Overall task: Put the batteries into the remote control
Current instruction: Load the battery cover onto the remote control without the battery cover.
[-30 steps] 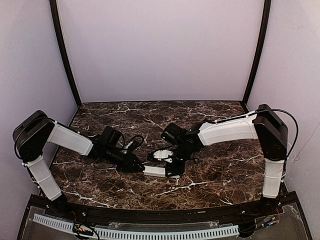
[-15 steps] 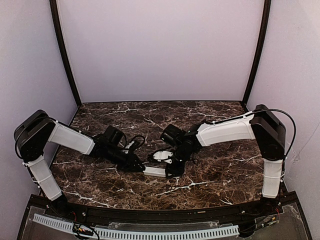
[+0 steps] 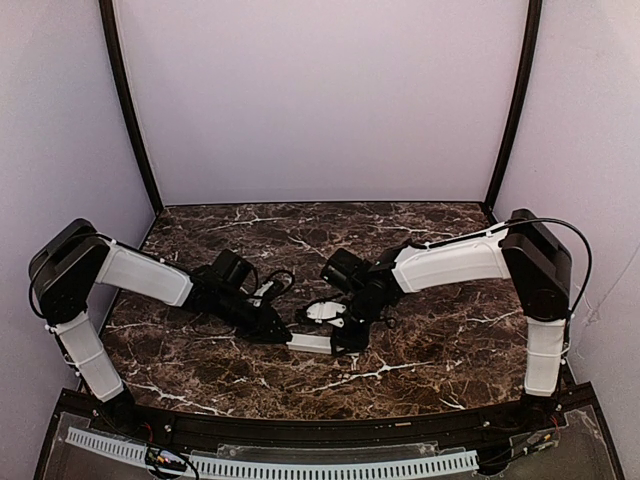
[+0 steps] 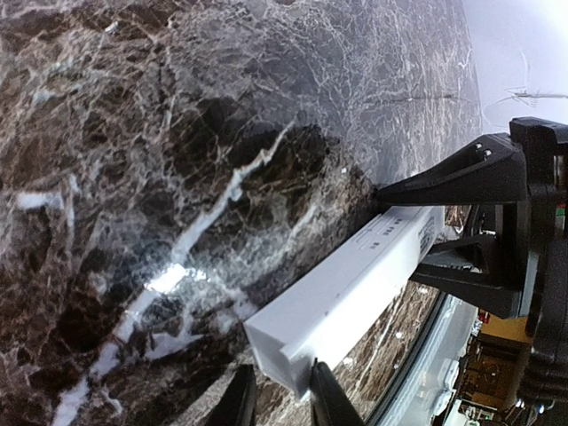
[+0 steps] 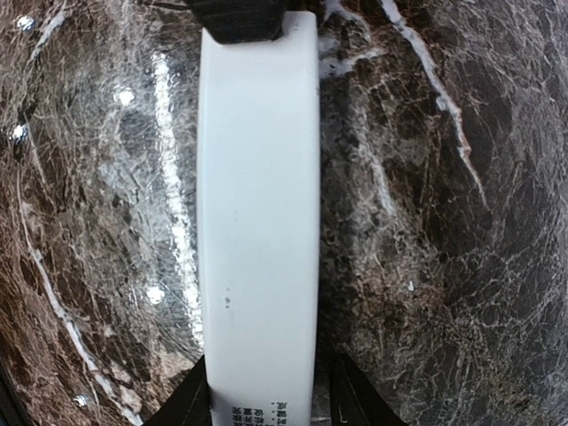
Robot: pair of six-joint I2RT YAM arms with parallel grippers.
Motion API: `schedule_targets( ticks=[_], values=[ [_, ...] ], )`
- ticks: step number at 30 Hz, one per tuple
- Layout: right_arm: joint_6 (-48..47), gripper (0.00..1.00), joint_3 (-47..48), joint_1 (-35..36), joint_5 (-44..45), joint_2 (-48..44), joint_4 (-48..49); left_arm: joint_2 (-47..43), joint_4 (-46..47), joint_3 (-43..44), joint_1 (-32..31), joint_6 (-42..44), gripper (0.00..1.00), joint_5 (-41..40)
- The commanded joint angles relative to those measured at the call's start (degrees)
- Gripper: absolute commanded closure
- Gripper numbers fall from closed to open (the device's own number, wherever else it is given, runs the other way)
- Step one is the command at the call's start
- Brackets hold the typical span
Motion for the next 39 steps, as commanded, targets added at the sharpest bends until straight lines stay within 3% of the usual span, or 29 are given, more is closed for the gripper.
schedule_targets(
  ticks=[1, 5, 12, 25, 33, 34, 36, 39],
  values=[
    [0.6, 0.64, 0.6, -0.1, 0.9, 1.1, -0.5, 1.2, -5.7, 1.0, -1.1, 2.3, 0.83, -3.2],
    [0.6, 0.69, 0.1, -0.2, 0.5, 1.7, -0.5, 1.6, -6.2, 1.1, -1.5, 2.6, 0.9, -3.6],
    [1.3, 0.49, -0.9, -0.3, -0.5, 0.7, 0.2, 1.5, -7.3, 1.2, -1.6, 2.8, 0.89, -4.7],
    [5.4, 0.28, -2.5, -2.6, -3.9, -9.0, 4.5, 0.8, -8.9, 1.6, -1.7, 3.6, 0.86, -6.0],
    [15.1, 0.25, -11.8, -5.6, -0.3, -23.2, 14.3, 0.8, -9.4, 1.8, -1.9, 4.1, 0.85, -6.3],
    [17.7, 0.21, -14.1, -6.1, 0.3, -25.8, 16.8, 0.8, -9.5, 1.8, -1.9, 4.1, 0.85, -6.4],
    [22.9, 0.04, -19.2, -6.9, 1.2, -31.3, 22.2, 0.7, -9.4, 1.8, -2.0, 4.2, 0.86, -6.5],
    [29.4, 0.04, -24.9, -9.0, -1.6, -36.6, 24.8, 0.8, -9.6, 2.0, -2.1, 4.3, 0.86, -6.7]
  ],
)
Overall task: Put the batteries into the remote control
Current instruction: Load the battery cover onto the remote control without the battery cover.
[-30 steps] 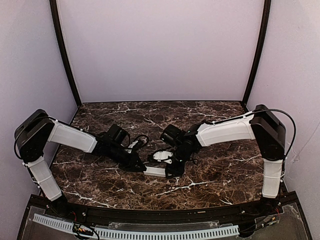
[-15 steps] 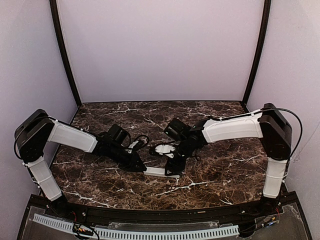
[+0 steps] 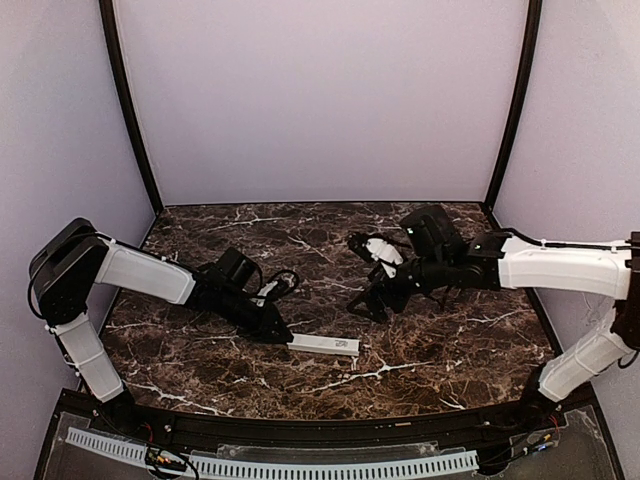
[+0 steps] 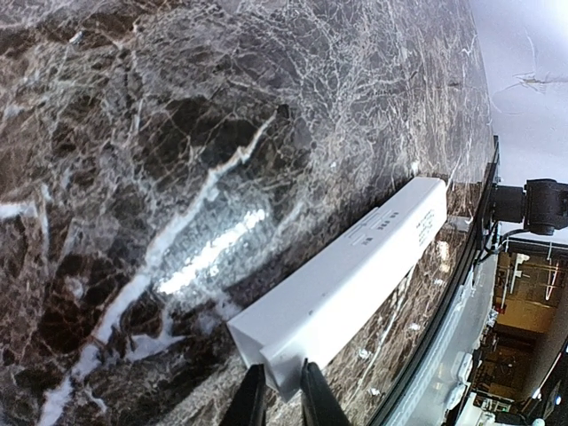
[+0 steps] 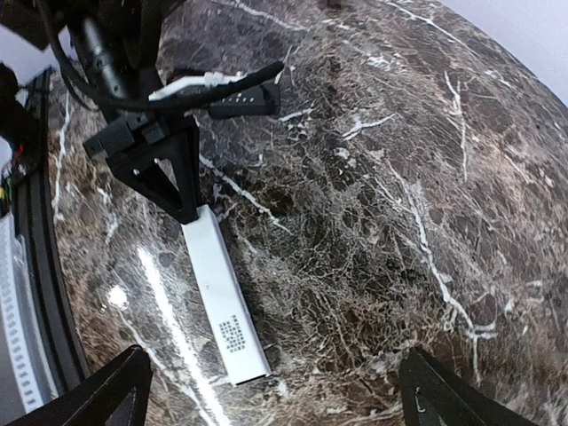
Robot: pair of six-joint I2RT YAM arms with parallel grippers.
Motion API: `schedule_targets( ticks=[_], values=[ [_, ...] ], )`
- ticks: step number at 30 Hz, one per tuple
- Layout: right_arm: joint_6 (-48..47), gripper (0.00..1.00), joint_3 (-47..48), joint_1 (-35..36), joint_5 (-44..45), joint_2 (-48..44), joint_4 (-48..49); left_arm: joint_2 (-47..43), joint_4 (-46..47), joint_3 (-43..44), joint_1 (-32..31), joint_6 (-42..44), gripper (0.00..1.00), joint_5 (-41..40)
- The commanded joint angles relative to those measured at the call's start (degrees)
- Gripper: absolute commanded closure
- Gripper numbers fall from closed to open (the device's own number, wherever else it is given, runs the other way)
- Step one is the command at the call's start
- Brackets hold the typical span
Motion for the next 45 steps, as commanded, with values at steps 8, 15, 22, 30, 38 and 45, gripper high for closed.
schedule_targets(
  ticks=[8, 15, 22, 30, 38, 45],
  values=[
    [24.9, 0.36, -9.4, -4.9, -10.2, -0.3, 4.0, 0.9, -6.3, -0.1, -0.7, 1.8, 0.87, -4.6],
    [32.1, 0.52, -11.7, -4.8, -11.1, 4.3, 7.5, 0.6, -6.4, -0.3, -0.9, 1.9, 0.88, -4.9],
    [35.4, 0.57, -12.6, -4.8, -16.3, 10.5, 13.9, 0.5, -6.4, -0.5, -0.9, 2.0, 0.89, -4.9],
    [36.5, 0.62, -12.7, -4.4, -17.1, 13.6, 16.2, 0.5, -6.1, -0.8, -1.0, 1.8, 0.9, -5.0],
    [36.4, 0.58, -12.5, -3.5, -18.5, 15.1, 17.0, 0.6, -6.4, -0.8, -1.0, 1.6, 0.93, -5.4],
    [35.5, 0.58, -12.7, -3.5, -18.3, 15.8, 16.7, 0.9, -6.2, -0.7, -1.0, 1.4, 0.93, -5.4]
  ],
)
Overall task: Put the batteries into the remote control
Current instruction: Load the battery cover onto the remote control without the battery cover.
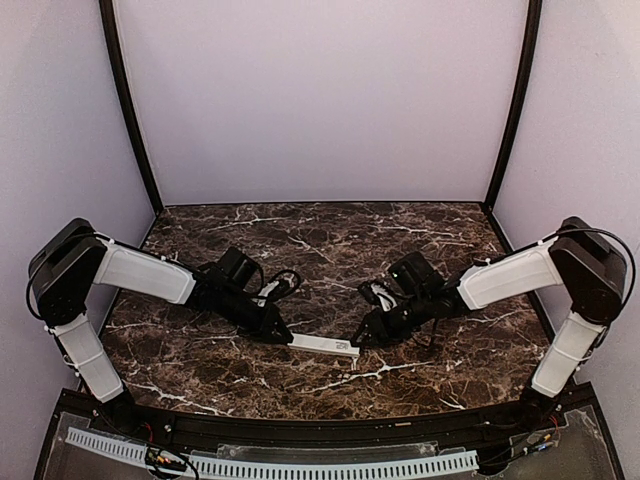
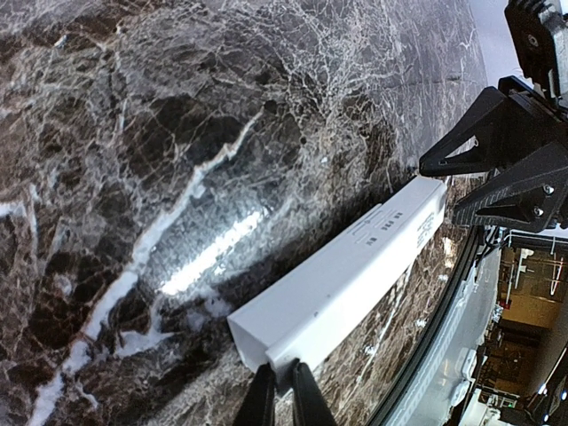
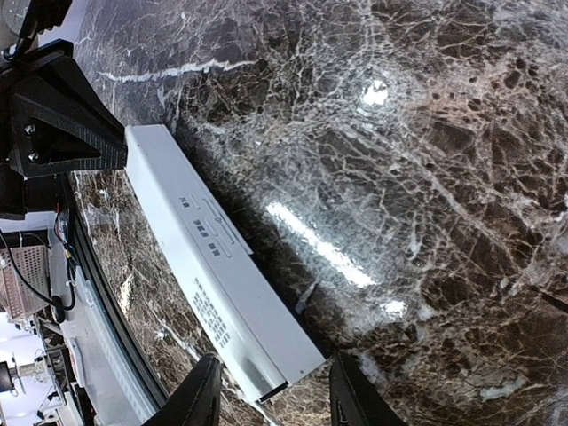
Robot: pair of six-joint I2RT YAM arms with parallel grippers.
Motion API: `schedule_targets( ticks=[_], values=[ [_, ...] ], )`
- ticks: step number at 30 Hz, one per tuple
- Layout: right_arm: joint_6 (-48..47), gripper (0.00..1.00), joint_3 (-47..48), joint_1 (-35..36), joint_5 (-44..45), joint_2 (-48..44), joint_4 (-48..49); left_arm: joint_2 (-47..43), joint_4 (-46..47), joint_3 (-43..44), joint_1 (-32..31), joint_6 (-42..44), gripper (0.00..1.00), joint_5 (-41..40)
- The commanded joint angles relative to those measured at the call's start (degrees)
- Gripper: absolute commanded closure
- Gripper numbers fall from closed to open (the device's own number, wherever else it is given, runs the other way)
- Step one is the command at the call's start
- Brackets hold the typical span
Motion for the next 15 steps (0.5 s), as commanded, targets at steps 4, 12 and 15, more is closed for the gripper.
schedule_targets(
  ticks=[4, 12, 15],
  values=[
    [-1.1, 0.5, -0.5, 0.5, -0.2, 0.1, -0.2, 1.3, -5.4, -1.1, -0.4, 0.6, 0.94, -4.9],
    [-1.2, 0.59, -0.8, 0.7, -1.1, 0.9, -0.9, 1.5, -5.2, -1.0, -0.4, 0.4, 0.94, -4.8],
    [-1.4, 0.63, -0.4, 0.9, -1.1, 1.8, -0.9, 1.5, -5.2, -0.9, -0.4, 0.4, 0.96, -4.8]
  ],
)
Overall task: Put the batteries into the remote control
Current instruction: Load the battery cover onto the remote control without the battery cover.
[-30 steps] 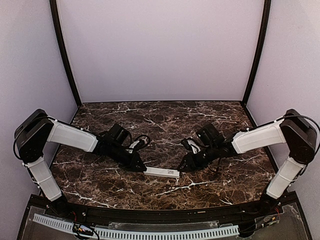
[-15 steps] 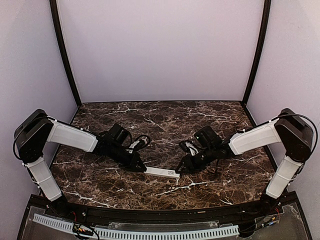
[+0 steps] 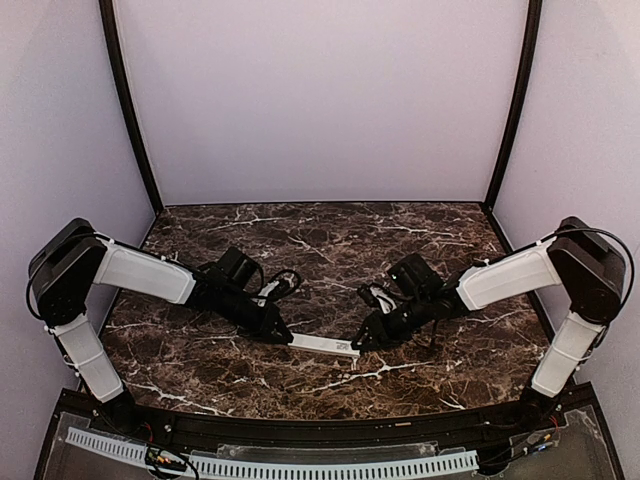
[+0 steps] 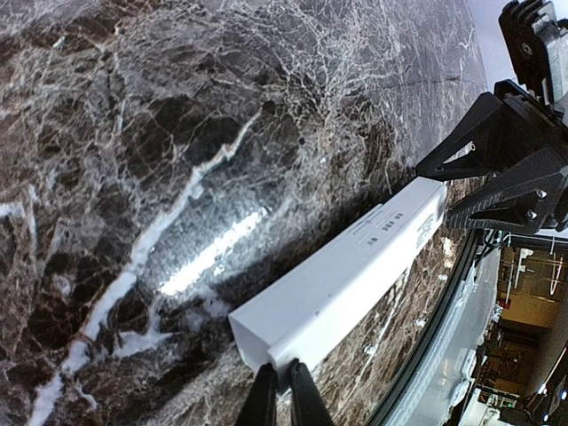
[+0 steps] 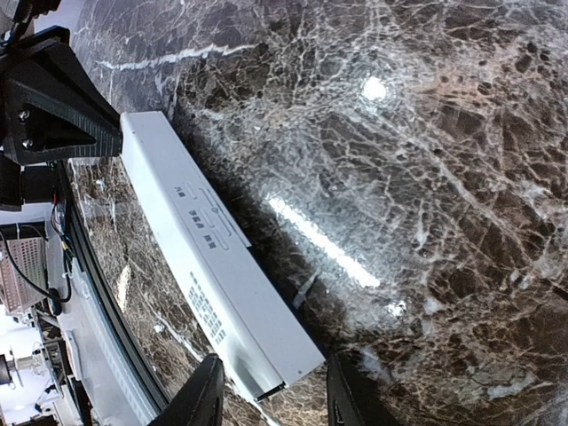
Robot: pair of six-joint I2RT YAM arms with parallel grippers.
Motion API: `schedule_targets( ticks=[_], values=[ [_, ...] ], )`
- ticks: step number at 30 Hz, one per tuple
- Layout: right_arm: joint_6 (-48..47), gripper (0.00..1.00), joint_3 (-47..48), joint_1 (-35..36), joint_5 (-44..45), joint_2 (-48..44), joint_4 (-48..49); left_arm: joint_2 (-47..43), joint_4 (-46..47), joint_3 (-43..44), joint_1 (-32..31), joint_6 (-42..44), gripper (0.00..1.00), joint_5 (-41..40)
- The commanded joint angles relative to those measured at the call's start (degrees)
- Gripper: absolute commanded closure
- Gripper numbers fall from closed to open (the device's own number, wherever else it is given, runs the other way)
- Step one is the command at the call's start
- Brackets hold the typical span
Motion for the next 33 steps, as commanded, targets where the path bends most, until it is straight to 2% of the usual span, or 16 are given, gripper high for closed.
schedule_targets(
  ticks=[1, 12, 24, 33],
  values=[
    [-0.6, 0.64, -0.1, 0.6, -0.6, 1.8, -0.3, 1.6, -5.3, -0.9, -0.4, 0.4, 0.96, -4.8],
    [-1.2, 0.76, -0.3, 0.5, 0.4, 4.6, -0.3, 2.2, -5.3, -0.9, -0.7, 0.7, 0.99, -4.6],
    [-2.1, 0.79, -0.6, 0.0, 0.0, 4.5, -0.3, 3.4, -4.7, -0.8, -2.6, 0.2, 1.0, -3.8],
    [-3.5, 0.85, -0.1, -1.6, -0.5, 5.5, -0.3, 6.5, -6.6, 1.0, -4.5, -0.8, 1.0, -6.5]
  ],
)
